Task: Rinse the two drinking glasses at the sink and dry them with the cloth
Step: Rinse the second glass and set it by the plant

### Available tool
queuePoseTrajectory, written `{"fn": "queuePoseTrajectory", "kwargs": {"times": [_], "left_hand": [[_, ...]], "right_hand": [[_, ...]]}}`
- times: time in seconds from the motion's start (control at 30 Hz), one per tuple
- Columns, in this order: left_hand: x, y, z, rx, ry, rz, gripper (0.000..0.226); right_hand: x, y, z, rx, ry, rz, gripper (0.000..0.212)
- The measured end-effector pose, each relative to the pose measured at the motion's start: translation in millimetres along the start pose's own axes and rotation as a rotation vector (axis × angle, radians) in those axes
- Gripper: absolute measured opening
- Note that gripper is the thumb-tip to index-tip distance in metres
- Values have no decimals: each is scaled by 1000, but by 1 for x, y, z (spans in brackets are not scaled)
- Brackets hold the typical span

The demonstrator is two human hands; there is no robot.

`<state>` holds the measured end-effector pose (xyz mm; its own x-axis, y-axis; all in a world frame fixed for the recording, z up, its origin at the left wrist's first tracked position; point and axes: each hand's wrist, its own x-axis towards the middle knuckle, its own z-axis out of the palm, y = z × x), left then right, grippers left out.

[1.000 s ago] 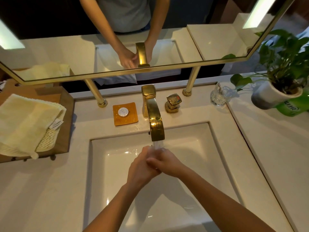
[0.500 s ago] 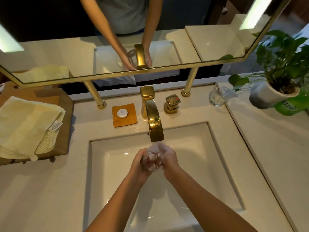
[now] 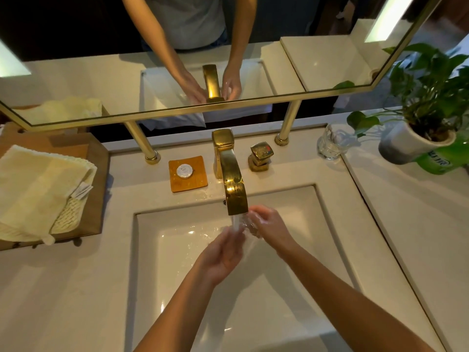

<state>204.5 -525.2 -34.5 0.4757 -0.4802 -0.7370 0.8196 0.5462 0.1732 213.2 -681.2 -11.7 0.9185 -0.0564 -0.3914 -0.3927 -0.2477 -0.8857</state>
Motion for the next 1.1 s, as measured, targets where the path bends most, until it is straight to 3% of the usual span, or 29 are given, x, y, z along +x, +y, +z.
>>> {"fn": "queuePoseTrajectory", "kwargs": {"times": [0.1,0.23,0.33,0.4,0.53,0.8,0.9,0.97,1.1], "left_hand": [[8,-1,-3,50,82,-10,38],[9,1,-8,23,101,-27,44],[7,1,-8,33,103,-47,40],[5,3,-7,29,102,-57,36],[3,3,-4,-40,68,-92,21],[1,1,-11,-16,238,-49,49],[-6,-1,-12,-35,274,-70,39],[-15,-3,-8,-29,288,-70,26],[-27,-9,-4,-91,325,-33,27]], "right_hand": [[23,-20,-21,-426,149,-212,17],[61,-72,-51,-677,271,-405,40],[89,-94,-63,-886,94,-337,56],[99,-97,-64,-984,14,-319,54],[107,-99,-60,-1178,112,-338,41],[111,-94,-57,-1181,145,-299,56],[99,-85,-56,-1079,86,-268,66],[77,-73,-51,-884,71,-245,71],[5,-21,-26,-668,17,-177,38]]}}
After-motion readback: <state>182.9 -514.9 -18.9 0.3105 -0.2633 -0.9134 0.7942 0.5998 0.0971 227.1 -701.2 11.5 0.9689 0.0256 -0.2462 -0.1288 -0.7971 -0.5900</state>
